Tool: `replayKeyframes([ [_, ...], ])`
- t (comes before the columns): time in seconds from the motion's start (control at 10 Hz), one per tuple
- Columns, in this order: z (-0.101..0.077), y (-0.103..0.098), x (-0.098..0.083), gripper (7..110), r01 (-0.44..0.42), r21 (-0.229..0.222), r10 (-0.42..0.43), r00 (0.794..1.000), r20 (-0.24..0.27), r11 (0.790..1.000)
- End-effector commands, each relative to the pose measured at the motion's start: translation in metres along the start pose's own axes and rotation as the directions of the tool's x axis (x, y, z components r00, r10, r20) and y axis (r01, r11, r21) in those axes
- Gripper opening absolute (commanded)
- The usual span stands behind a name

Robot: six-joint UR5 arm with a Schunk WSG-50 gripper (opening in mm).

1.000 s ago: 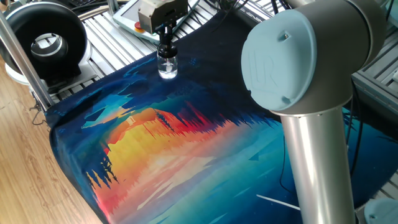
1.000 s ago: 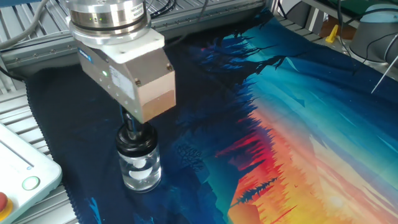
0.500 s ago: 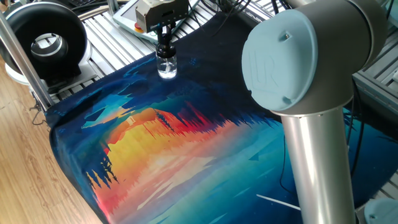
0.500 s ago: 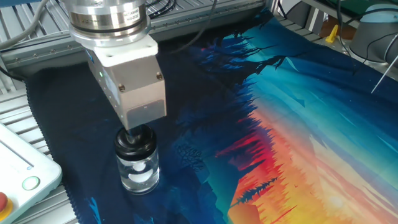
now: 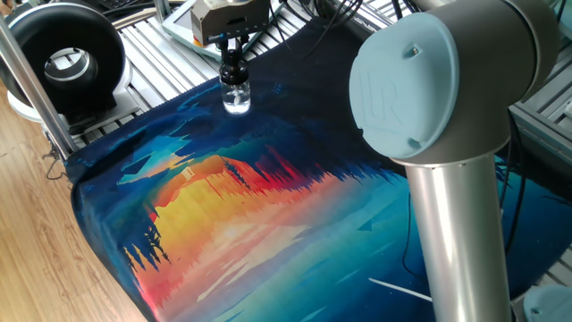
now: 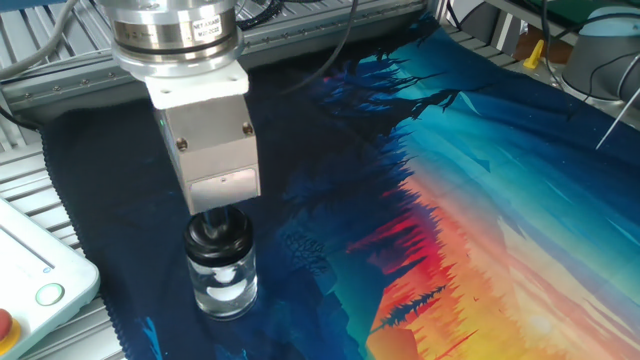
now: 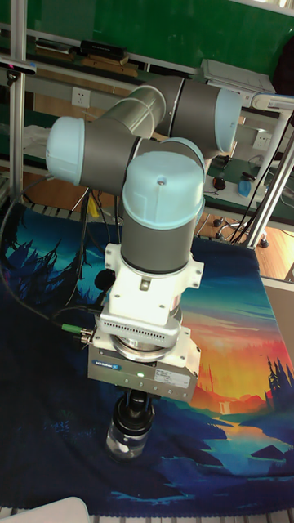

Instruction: Screw the lid onto the jar

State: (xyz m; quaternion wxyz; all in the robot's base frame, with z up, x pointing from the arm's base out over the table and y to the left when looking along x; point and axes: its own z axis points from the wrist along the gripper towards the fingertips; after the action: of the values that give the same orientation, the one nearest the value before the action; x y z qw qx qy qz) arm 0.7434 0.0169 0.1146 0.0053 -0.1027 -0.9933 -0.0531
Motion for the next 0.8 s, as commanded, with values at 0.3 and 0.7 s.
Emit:
replayKeyframes([
  [0.3,-0.006,-0.015,0.004,7,0.044,0.069,-0.042,0.999,-0.030,0.997],
  [0.7,-0.008,0.002,0.006,22,0.041,0.053,-0.039,0.999,-0.039,0.998],
])
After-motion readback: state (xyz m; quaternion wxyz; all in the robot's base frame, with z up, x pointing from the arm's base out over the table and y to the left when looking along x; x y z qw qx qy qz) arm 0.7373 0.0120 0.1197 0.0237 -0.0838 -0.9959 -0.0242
